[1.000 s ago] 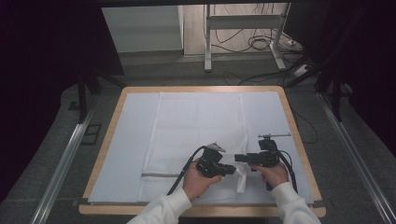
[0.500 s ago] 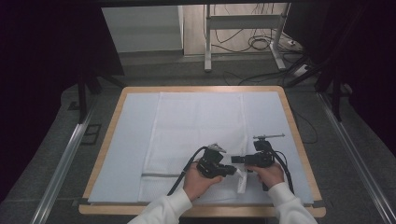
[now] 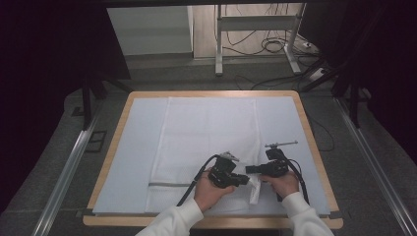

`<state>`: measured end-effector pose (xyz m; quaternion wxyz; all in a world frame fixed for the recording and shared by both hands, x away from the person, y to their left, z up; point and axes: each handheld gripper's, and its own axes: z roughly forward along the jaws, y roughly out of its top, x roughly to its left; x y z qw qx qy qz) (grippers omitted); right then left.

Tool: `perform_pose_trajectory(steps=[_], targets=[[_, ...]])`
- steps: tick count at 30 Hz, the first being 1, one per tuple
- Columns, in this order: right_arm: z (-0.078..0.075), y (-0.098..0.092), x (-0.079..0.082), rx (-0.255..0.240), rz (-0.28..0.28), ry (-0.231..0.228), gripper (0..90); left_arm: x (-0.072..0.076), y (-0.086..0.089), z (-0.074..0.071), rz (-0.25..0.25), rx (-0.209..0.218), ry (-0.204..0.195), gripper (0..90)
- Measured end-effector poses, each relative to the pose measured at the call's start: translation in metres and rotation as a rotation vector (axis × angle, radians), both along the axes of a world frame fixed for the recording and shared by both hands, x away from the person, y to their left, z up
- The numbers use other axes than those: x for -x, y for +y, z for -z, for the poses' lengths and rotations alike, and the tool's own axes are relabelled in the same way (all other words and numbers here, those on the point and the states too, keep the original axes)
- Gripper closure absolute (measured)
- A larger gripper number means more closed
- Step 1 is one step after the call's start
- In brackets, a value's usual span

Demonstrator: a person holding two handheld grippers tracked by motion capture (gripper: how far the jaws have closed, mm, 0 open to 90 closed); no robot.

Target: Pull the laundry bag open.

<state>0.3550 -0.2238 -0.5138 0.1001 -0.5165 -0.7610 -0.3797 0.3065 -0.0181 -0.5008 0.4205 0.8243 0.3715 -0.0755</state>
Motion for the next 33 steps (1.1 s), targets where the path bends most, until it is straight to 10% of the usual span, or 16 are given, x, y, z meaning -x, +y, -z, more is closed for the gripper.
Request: perform_pose_trajectory(steps=[33], targets=[[-0.003,-0.002,0.004,-0.001,-0.065,-0.058,88.8,-0.006,0.01,0.014,-0.012,0.007,0.047,86.4]])
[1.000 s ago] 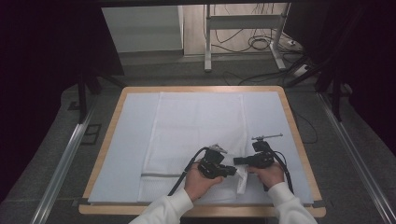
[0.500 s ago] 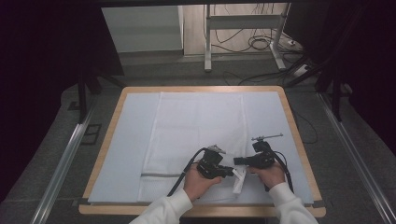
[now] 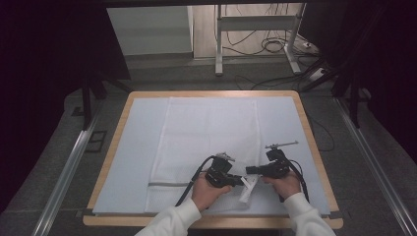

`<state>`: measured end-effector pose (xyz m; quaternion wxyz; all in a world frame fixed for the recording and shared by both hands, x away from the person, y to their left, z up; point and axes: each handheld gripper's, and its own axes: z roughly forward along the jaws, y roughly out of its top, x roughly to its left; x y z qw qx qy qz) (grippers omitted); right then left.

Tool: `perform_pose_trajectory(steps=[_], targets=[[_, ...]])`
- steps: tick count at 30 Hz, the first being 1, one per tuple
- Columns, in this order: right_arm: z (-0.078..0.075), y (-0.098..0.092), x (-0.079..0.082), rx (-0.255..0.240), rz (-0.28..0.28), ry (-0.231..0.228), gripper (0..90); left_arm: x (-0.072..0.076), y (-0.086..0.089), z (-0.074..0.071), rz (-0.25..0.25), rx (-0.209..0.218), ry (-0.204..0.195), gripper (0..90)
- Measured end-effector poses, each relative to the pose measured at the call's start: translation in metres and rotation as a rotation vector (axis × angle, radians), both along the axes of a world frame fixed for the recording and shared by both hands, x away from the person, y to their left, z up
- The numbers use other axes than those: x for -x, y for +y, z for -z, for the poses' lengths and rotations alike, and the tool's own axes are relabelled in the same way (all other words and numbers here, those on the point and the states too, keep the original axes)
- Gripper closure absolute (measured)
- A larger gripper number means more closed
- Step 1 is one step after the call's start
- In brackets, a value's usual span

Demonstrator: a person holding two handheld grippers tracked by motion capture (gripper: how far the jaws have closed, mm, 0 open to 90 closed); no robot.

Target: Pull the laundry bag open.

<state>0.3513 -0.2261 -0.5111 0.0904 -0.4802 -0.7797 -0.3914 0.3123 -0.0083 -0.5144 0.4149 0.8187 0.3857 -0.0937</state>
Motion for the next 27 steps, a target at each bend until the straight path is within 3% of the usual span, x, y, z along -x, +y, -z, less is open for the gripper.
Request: perform_pose_trajectory(steps=[9,27], targets=[[-0.0001,-0.002,-0.0003,-0.02,-0.019,0.003,88.9,-0.0025,0.0039,0.0039,0.001,0.009,0.022,86.5],[-0.0002,-0.004,-0.0006,-0.021,-0.011,-0.005,88.9,-0.0023,0.0086,0.0049,-0.01,-0.024,0.013,86.5]])
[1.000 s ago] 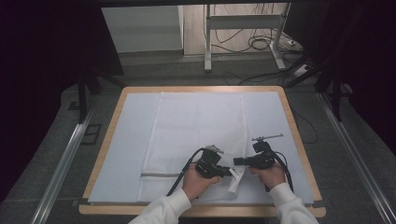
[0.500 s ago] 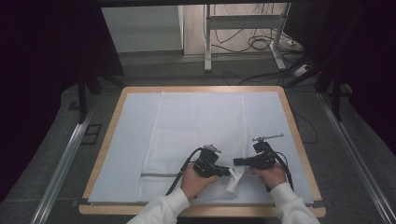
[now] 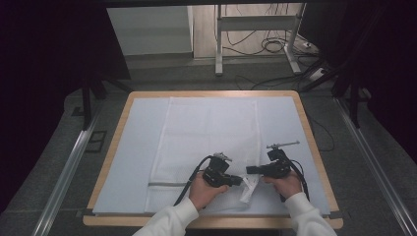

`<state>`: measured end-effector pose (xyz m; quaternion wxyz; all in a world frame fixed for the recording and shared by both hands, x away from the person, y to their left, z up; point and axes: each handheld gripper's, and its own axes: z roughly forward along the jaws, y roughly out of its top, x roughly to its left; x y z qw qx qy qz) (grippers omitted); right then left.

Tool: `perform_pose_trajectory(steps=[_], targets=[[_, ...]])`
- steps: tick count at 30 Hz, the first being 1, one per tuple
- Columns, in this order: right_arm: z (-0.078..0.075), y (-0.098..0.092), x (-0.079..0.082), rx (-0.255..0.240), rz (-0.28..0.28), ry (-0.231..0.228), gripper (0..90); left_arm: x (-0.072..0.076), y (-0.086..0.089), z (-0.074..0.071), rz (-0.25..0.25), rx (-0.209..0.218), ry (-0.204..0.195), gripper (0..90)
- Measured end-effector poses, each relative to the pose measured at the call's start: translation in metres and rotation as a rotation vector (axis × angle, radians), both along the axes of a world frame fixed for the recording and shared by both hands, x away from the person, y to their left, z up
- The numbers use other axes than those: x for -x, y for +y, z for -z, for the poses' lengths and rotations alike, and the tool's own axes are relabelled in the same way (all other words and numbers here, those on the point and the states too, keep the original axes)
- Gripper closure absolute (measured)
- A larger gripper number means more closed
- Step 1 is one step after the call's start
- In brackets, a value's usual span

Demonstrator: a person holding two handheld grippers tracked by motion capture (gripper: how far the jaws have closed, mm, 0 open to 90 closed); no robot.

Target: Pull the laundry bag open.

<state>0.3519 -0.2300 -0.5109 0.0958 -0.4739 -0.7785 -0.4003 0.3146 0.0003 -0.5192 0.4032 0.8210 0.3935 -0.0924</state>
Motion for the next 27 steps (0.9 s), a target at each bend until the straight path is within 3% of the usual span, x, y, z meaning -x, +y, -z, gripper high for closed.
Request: perform_pose_trajectory(steps=[27], targets=[[-0.001,-0.001,0.0,0.001,0.012,-0.012,88.9,0.002,0.018,-0.001,-0.019,-0.005,-0.003,86.5]])
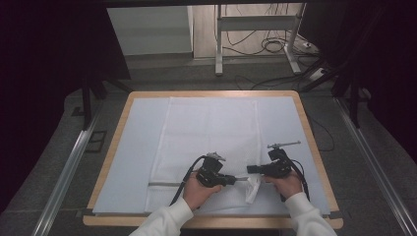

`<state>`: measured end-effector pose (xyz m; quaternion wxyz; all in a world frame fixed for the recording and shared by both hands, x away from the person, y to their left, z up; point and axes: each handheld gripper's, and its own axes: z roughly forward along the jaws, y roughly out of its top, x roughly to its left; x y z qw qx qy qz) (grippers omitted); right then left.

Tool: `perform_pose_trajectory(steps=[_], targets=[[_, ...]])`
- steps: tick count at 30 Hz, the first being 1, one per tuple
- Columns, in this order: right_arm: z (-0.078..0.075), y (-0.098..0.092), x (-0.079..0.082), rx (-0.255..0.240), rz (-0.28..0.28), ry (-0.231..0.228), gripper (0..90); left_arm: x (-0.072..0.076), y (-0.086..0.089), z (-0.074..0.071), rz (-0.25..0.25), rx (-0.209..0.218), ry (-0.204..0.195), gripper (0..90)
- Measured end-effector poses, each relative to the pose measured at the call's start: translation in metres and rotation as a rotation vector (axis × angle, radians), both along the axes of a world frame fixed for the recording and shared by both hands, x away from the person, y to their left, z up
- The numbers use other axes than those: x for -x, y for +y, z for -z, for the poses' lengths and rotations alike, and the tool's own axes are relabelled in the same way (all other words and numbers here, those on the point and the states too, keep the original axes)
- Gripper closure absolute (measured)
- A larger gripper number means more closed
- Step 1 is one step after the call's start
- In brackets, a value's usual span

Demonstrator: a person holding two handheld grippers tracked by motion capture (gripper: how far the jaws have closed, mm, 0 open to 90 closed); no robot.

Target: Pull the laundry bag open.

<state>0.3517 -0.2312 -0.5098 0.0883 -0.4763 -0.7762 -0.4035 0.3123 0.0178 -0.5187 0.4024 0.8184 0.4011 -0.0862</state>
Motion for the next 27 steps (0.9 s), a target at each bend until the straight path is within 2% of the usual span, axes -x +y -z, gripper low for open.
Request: perform_pose_trajectory(steps=[5,9,27], targets=[[0.0,0.0,0.0,-0.001,0.0,-0.001,88.9,0.001,0.004,0.001,-0.004,0.007,0.003,86.5],[0.0,0.0,0.0,0.001,0.004,-0.003,88.9,0.001,0.007,0.0,-0.006,-0.006,-0.006,86.5],[0.0,0.0,0.001,0.0,0.002,-0.009,88.9,0.003,0.027,0.003,-0.026,-0.008,0.007,86.5]])
